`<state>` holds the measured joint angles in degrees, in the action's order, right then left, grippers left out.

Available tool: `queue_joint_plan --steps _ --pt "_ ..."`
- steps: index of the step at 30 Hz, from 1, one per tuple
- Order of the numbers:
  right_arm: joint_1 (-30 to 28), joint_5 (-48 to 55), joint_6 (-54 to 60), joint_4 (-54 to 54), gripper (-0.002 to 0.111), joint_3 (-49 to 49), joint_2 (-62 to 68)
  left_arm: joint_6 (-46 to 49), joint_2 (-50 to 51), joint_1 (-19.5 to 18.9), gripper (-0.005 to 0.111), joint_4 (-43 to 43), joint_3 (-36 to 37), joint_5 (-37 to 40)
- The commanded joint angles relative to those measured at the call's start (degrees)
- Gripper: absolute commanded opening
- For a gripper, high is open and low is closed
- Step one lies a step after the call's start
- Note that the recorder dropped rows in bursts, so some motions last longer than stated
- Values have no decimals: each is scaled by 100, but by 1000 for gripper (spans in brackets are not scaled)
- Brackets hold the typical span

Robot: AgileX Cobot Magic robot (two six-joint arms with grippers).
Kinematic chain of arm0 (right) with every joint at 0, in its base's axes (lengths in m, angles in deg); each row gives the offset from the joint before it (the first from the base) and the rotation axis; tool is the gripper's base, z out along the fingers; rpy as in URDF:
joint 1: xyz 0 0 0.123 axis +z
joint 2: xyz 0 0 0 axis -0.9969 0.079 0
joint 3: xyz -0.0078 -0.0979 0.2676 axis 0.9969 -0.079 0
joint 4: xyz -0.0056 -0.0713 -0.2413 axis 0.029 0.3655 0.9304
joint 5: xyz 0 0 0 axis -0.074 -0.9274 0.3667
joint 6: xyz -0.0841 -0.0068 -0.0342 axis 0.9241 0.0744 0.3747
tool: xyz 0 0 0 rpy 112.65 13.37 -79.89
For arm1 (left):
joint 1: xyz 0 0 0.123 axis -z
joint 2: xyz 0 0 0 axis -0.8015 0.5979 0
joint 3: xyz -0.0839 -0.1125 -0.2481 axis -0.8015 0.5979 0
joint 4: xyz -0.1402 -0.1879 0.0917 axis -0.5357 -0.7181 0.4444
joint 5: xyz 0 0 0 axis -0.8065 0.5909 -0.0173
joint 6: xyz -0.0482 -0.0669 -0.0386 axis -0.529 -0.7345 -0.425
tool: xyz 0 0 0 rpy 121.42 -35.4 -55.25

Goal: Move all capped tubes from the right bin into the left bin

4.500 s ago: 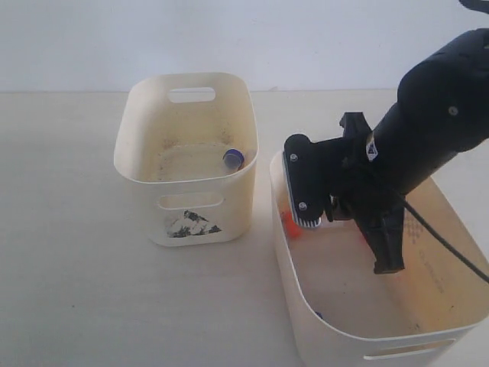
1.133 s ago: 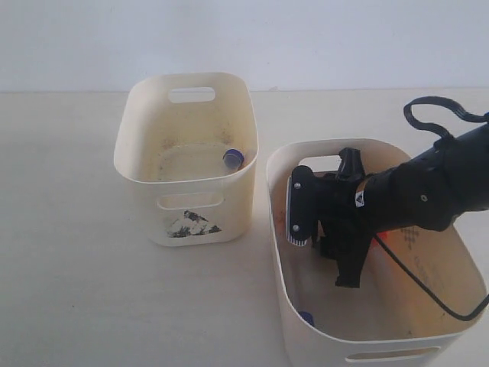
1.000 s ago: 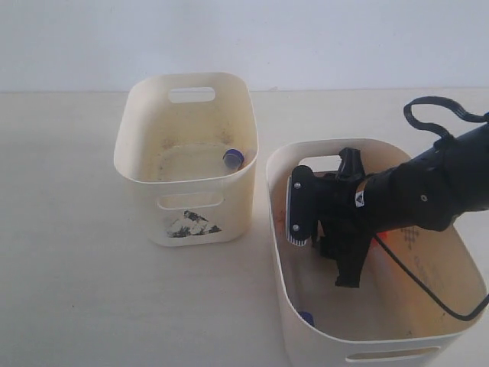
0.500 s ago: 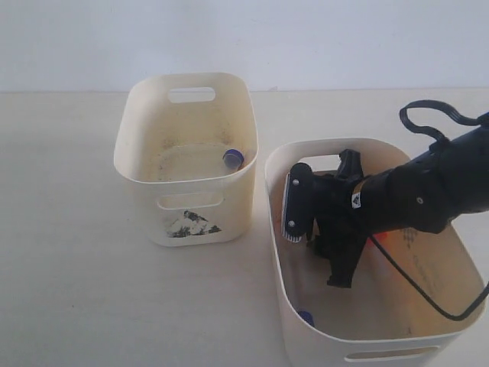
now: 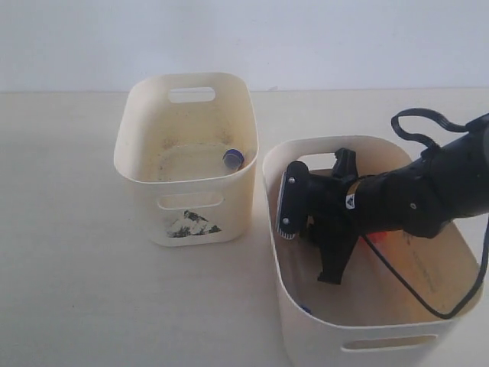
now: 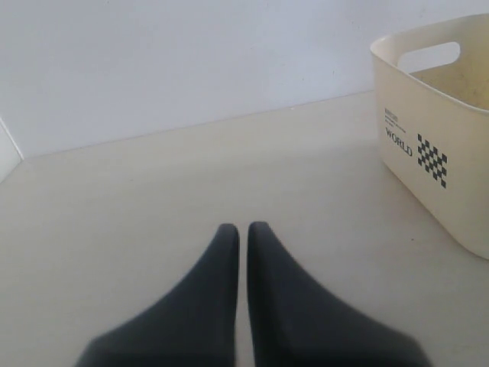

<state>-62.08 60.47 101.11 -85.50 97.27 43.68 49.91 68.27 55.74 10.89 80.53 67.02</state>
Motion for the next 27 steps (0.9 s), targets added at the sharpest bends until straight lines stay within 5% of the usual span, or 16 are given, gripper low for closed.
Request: queue_joint_plan --steps 1,20,23,27 --pt "-54 -85 31 32 38 7 159 -76 3 8 4 -21 -21 -52" --pt "-54 -82 -39 32 37 7 183 -76 3 8 4 -21 -21 -52" --pt "-54 147 -39 32 27 7 183 -76 3 8 4 -21 -21 -52" --pt "-54 579 179 32 -1 7 183 -76 3 8 4 -21 -21 -52"
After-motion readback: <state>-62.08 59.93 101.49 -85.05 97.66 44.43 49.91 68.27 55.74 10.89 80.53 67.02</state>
